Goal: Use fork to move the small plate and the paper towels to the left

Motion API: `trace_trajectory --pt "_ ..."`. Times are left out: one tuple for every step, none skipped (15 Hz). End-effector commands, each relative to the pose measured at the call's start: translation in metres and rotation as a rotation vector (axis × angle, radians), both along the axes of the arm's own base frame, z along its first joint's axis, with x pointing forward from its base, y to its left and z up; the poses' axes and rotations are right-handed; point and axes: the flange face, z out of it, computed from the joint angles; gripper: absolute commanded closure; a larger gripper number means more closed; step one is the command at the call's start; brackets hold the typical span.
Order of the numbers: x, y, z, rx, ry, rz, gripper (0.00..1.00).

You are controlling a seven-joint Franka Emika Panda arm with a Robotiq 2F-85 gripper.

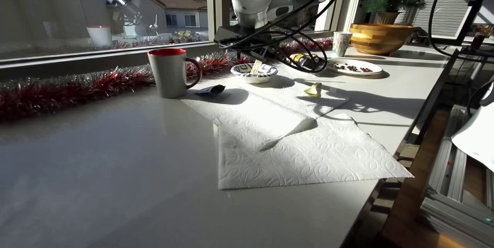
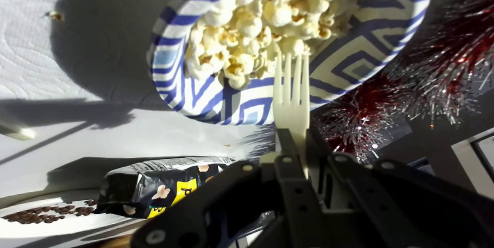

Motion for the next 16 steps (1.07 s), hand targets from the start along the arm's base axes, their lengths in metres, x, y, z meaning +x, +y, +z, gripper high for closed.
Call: trace_trajectory --pt "0.011 0.0 -0.015 -0.01 0.012 -0.017 0.97" --pt "0.012 0.0 -0.014 -0.017 0.009 -0.018 0.97" --pt "0.012 0.002 -0.013 -0.013 0.009 -0.014 0.97" --pt "0.011 0.003 -0.01 -0.014 0.006 -0.01 0.97" --pt "0.009 0.005 -0.006 -0.014 0.004 -0.002 0.97" --pt "0.007 0.006 -0.003 -0.013 0.0 0.004 0.97" --pt "0.004 0.009 0.001 -0.017 -0.009 0.008 0.97" --pt "0.003 0.011 0.004 -0.017 -0.011 0.013 0.97" --pt "0.003 0.013 0.005 -0.017 -0.013 0.018 0.97" --pt "0.002 0.014 0.005 -0.018 -0.013 0.018 0.97" --pt "0.001 0.015 0.005 -0.016 -0.012 0.017 0.97" --pt "0.0 0.015 0.006 -0.016 -0.007 0.019 0.97" --pt "-0.001 0.015 0.006 -0.018 -0.01 0.018 0.97" --pt "-0.002 0.015 0.008 -0.02 -0.011 0.017 0.97" --pt "-0.004 0.015 0.011 -0.025 -0.013 0.017 0.97" --pt "-0.006 0.015 0.014 -0.032 -0.017 0.013 0.97"
